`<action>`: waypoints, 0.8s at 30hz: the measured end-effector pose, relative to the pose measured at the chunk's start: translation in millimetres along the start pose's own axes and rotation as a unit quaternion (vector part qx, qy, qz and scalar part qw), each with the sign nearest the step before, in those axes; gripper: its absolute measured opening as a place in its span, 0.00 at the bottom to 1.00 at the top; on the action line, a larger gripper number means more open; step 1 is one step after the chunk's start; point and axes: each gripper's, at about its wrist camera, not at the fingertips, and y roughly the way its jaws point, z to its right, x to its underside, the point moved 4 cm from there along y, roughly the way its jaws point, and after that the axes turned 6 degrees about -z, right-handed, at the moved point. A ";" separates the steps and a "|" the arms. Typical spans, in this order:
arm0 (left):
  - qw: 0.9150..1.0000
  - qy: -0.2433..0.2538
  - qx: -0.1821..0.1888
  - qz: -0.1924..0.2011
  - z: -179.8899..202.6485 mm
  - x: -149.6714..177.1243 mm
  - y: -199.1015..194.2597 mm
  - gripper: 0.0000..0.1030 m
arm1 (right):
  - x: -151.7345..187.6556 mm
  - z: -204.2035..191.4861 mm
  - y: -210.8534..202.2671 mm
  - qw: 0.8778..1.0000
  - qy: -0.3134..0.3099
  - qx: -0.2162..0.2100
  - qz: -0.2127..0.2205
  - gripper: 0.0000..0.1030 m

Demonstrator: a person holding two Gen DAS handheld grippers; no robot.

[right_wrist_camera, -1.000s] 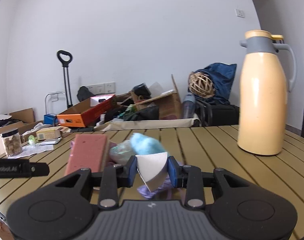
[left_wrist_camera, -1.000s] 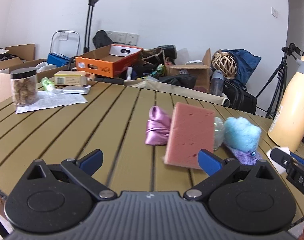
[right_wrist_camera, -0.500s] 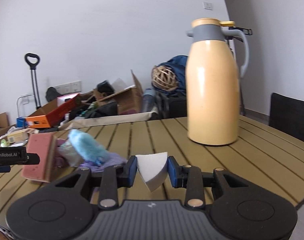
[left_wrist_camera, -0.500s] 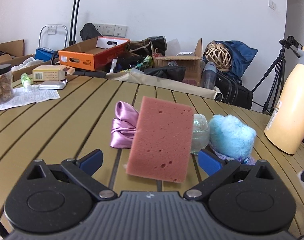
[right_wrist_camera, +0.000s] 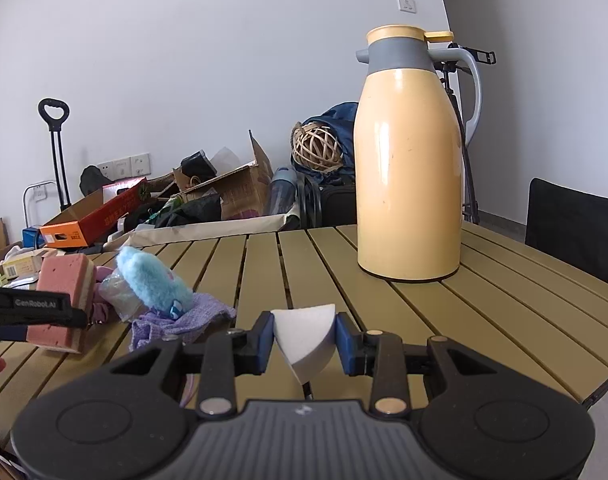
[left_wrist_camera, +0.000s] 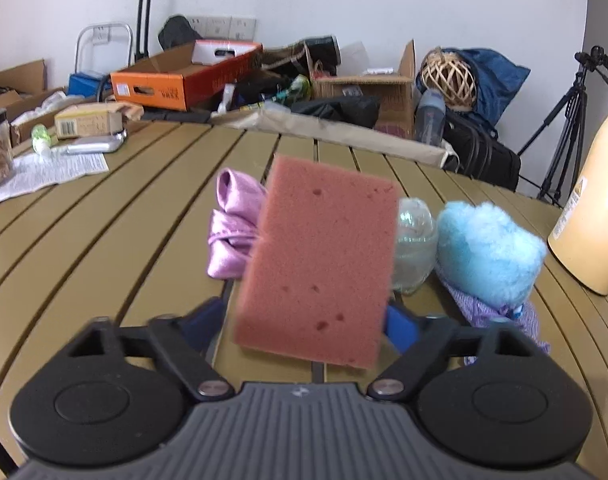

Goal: Collect trash
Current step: 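Grasp the pink sponge with the left tool while the right tool holds the white wedge, then lift the pink sponge and white wedge off the table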

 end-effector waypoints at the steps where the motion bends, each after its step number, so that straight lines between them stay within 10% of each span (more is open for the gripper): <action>1: 1.000 -0.001 0.001 -0.001 -0.4 0.7 0.6 0.71 | 0.4 -0.3 0.0 1.000 0.000 0.000 -0.001 0.31; 24: 0.997 0.024 0.011 0.078 6.6 12.1 -64.4 0.70 | 3.1 -9.5 -15.9 0.999 -0.005 -0.030 0.009 0.32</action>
